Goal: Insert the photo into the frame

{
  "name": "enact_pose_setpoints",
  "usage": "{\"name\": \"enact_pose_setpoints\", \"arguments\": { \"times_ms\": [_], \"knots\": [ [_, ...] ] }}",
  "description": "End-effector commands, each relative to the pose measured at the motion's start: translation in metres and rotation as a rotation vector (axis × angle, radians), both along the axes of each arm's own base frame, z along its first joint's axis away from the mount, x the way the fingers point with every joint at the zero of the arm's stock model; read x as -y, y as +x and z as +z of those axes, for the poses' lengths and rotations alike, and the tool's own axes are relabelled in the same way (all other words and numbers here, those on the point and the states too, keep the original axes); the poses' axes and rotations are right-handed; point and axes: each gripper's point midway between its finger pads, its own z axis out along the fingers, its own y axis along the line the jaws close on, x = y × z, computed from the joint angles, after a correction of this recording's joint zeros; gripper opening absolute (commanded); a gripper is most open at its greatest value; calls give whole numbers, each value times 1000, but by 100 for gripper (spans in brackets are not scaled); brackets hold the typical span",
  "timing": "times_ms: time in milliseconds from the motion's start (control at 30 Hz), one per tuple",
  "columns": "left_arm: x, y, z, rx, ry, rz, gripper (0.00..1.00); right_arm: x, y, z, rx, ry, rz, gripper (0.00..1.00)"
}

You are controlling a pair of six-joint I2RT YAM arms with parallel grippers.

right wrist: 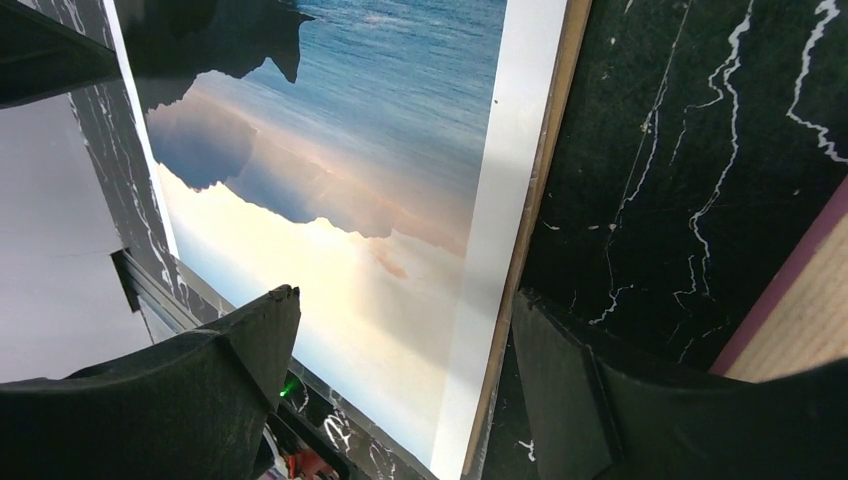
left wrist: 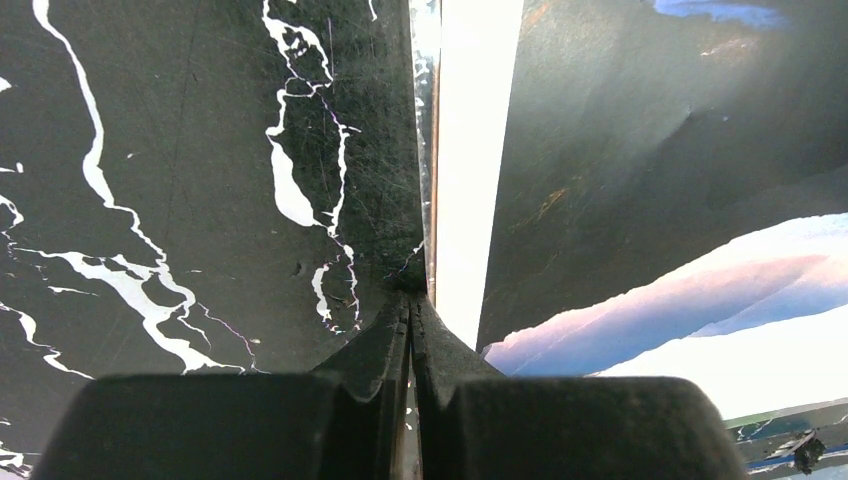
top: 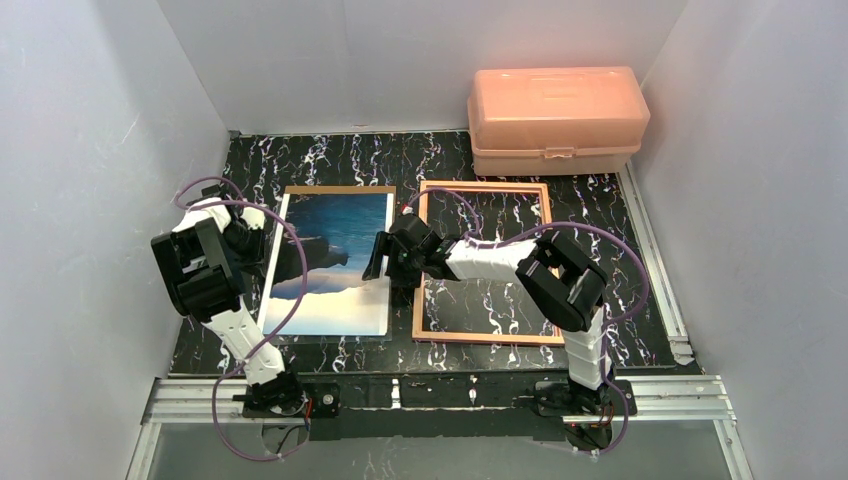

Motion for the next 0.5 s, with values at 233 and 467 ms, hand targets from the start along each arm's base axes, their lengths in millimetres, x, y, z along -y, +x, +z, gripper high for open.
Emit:
{"name": "enact_pose_setpoints", "arguments": {
  "times_ms": [233, 467],
  "knots": [
    [34, -24, -27, -110, -154, -43, 0, -35, 4, 84, 46, 303, 24, 84],
    [34, -24, -27, -109, -156, -46, 0, -29, 0, 98, 56, 322, 26, 84]
  ]
}}
